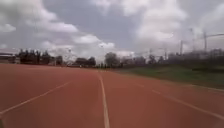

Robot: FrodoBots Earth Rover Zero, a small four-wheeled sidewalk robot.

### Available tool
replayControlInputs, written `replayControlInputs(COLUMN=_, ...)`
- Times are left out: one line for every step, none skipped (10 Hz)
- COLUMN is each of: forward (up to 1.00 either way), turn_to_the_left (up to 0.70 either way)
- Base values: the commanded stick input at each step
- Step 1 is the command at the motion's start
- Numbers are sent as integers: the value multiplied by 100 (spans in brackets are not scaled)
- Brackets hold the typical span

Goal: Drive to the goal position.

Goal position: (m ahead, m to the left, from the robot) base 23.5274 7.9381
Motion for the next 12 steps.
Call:
replayControlInputs(forward=70, turn_to_the_left=0)
replayControlInputs(forward=70, turn_to_the_left=0)
replayControlInputs(forward=70, turn_to_the_left=0)
replayControlInputs(forward=70, turn_to_the_left=0)
replayControlInputs(forward=70, turn_to_the_left=0)
replayControlInputs(forward=70, turn_to_the_left=0)
replayControlInputs(forward=70, turn_to_the_left=0)
replayControlInputs(forward=70, turn_to_the_left=0)
replayControlInputs(forward=70, turn_to_the_left=0)
replayControlInputs(forward=70, turn_to_the_left=0)
replayControlInputs(forward=70, turn_to_the_left=0)
replayControlInputs(forward=70, turn_to_the_left=0)
